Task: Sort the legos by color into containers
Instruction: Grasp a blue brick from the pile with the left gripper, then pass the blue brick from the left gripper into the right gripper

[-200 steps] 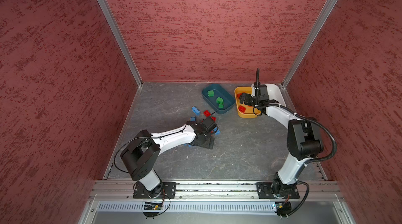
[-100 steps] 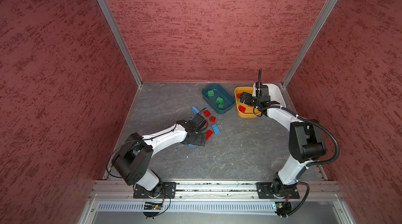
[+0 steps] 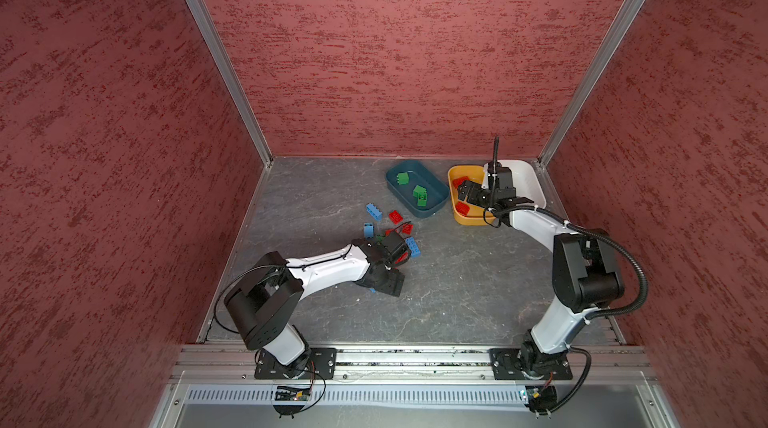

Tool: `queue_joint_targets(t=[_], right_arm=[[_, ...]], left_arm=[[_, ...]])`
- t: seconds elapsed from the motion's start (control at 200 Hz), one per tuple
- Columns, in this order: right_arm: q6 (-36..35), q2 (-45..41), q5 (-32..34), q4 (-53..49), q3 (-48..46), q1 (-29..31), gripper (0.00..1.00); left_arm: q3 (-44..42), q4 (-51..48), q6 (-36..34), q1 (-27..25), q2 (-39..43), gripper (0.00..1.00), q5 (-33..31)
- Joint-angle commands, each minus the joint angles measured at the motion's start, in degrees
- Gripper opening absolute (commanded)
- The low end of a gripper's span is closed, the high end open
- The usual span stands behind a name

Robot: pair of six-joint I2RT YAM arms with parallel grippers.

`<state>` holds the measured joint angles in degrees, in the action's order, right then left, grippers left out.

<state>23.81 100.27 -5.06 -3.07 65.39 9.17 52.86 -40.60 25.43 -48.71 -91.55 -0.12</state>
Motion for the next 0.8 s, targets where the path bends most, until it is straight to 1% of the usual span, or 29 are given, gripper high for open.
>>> queue_joint_targets(t=[0.0,0.08,0.135,0.225,0.351,0.391,0.496,0.521,0.621,0.681,0.796], right_arm=[[0.71,-2.36,-0.66,2.28,-1.45,0.59,0.99],[0.71,-3.2,-0.18,2.61,-2.33,0.67,0.99],[0.62,-3.6,0.11,2.63,-2.54,0.69,0.99],[0.53,-4.1,0.33,2.46,-2.69,0.67,0.99],[0.62,-5.02,0.24,2.01,-3.08,0.84,0.99],[0.5,-5.36,0.24,1.56,-3.24,0.83,0.99],[0.1,-6.67,-1.07,0.87,-4.22,1.02,0.99],[0.03,-7.14,-1.92,1.07,-4.65,1.04,0.99],[0.33,-9.33,-5.98,1.69,-6.69,1.58,0.99],[0.87,-10.65,-7.54,0.79,-7.41,2.03,0.99],[2.7,-13.38,-10.96,-0.97,-8.81,2.64,0.99]], left_arm=[[-0.92,-1.82,2.19,-0.78,-2.12,0.81,-3.15],[-1.47,-2.77,3.02,-1.24,-3.35,0.76,-6.05],[-1.86,-2.5,3.06,-1.37,-3.62,0.72,-6.15],[-2.23,-1.55,3.13,-1.6,-3.64,0.58,-5.85],[-1.73,-1.25,3.91,-1.95,-3.42,0.44,-7.96],[-1.69,-0.95,4.22,-2.05,-3.26,0.38,-8.52],[-2.6,0.99,4.89,-2.21,-1.57,0.24,-9.23],[-2.79,1.61,4.89,-2.26,-1.02,0.19,-9.13],[-3.14,5.42,3.32,-1.85,1.93,0.09,-6.86],[-2.69,8.66,2.03,-1.19,3.54,0.0,-4.67],[-1.75,16.77,-0.79,1.15,4.88,0.0,1.88]])
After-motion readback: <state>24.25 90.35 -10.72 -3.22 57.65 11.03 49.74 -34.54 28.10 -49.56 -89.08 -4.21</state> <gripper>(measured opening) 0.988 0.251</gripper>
